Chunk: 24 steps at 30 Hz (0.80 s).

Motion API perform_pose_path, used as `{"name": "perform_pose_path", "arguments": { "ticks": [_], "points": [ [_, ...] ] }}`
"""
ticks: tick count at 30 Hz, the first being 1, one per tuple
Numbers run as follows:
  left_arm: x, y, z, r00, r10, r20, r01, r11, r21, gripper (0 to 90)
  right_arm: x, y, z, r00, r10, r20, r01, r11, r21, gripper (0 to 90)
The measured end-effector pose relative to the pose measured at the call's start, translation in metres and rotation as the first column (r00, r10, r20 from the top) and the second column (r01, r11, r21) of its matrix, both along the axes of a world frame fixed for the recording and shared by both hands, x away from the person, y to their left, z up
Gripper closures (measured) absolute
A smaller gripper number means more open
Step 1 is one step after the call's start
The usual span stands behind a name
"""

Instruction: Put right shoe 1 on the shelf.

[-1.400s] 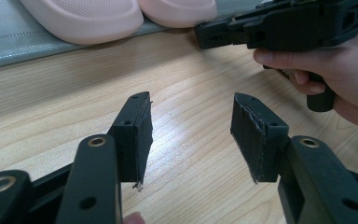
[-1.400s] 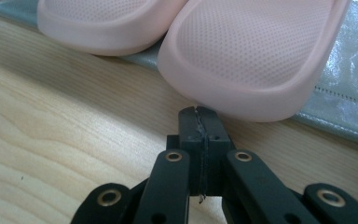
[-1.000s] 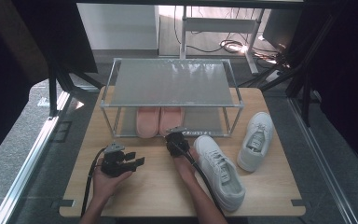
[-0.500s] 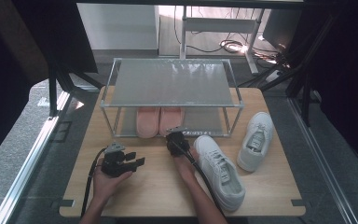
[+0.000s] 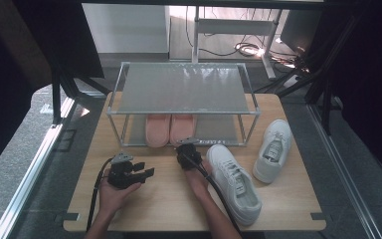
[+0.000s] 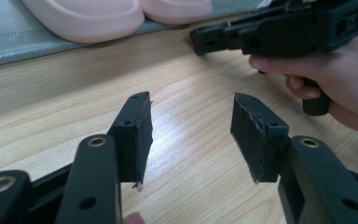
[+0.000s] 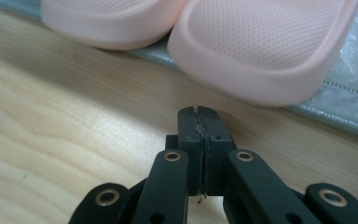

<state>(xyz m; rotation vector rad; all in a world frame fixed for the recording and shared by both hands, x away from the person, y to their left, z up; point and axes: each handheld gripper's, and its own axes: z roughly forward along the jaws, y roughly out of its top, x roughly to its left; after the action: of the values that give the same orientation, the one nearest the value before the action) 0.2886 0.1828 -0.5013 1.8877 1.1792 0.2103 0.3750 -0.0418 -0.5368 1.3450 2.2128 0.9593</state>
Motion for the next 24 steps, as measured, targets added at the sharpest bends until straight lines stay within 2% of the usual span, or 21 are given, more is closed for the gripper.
{"name": "perform_pose_path", "arguments": {
  "ticks": [9, 14, 21, 24],
  "points": [
    [0.000, -0.001, 0.001, 1.0000, -0.004, 0.002, 0.004, 1.0000, 0.003, 48.8, -0.017, -0.008, 0.011, 0.9996, 0.023, 0.016, -0.024, 0.999, 0.031, 87.7],
    [0.000, 0.000, 0.001, 1.0000, -0.001, 0.002, 0.001, 1.0000, 0.002, 48.8, -0.028, -0.013, 0.022, 0.9980, 0.051, 0.037, -0.052, 0.998, 0.042, 87.2],
    [0.000, 0.001, 0.002, 1.0000, 0.002, 0.004, -0.002, 1.0000, 0.002, 48.7, -0.043, -0.028, 0.038, 0.9952, 0.089, 0.040, -0.092, 0.992, 0.089, 85.7],
    [0.000, 0.001, 0.002, 1.0000, 0.000, 0.002, 0.000, 1.0000, 0.000, 48.7, -0.050, -0.032, 0.045, 0.9931, 0.103, 0.056, -0.107, 0.990, 0.086, 83.8]
  ]
}}
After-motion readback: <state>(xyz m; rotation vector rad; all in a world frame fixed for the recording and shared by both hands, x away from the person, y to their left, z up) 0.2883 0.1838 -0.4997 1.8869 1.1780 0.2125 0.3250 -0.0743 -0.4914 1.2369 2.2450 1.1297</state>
